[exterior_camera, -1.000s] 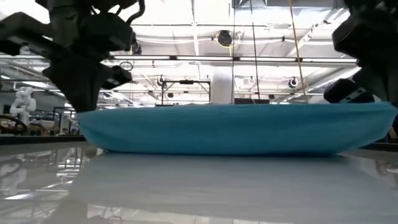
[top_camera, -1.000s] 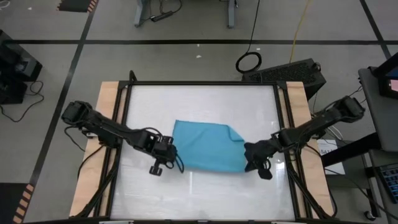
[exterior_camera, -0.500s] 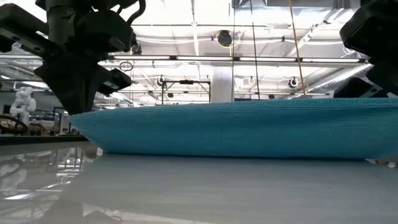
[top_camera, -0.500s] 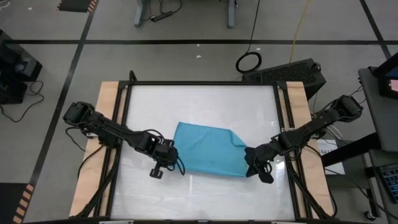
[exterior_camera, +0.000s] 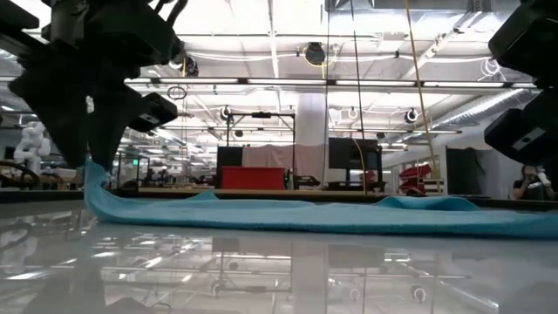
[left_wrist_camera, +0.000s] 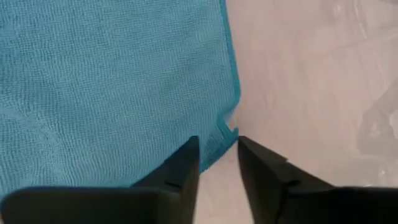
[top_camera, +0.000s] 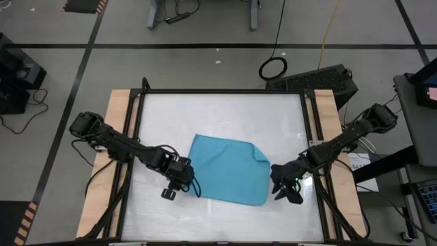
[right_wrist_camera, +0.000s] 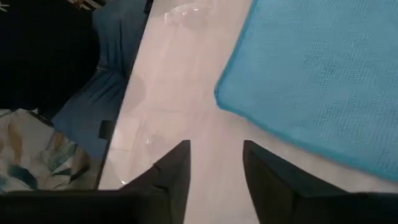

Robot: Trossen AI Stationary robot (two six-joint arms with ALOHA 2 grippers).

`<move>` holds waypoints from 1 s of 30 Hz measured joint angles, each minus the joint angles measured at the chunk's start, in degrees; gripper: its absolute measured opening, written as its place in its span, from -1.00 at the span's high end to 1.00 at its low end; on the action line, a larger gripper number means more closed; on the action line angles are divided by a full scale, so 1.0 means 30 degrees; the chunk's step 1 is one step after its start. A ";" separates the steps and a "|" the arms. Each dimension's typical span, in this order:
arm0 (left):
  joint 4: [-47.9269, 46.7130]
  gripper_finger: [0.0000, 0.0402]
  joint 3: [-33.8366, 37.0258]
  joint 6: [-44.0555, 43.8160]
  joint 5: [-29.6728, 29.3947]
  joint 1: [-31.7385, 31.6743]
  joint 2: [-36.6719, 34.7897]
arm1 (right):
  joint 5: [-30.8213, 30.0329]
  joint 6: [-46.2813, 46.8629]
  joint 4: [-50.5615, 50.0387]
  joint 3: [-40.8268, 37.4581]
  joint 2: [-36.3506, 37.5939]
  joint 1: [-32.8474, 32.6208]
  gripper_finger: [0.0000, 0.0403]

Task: Roll towel
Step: Roll the blue towel

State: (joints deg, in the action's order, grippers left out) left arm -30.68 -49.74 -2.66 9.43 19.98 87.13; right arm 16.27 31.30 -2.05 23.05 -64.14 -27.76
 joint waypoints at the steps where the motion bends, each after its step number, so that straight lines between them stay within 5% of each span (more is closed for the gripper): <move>1: 0.0000 0.31 0.0000 0.0017 -0.0006 0.0002 0.0000 | -0.0437 -0.0158 -0.0116 0.0000 0.0000 -0.0068 0.27; 6: 0.0066 0.09 -0.0221 0.0657 -0.1346 -0.0511 0.0000 | -0.5339 -0.2439 -0.1483 0.0000 0.0000 -0.0162 0.21; 15: -0.0106 0.17 -0.0831 0.1657 -0.2010 -0.2051 -0.0153 | -1.3334 -0.6436 -0.2135 0.0000 -0.0534 -0.0155 0.25; 30: 0.3192 0.35 -0.0657 0.3028 -0.3460 -0.4374 0.1905 | -1.6657 -0.9774 -0.0690 0.0442 -0.5791 0.0898 0.42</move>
State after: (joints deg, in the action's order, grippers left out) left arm -21.10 -51.71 6.43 -0.95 6.86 92.85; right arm -33.70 1.98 -4.12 24.38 -81.51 -25.07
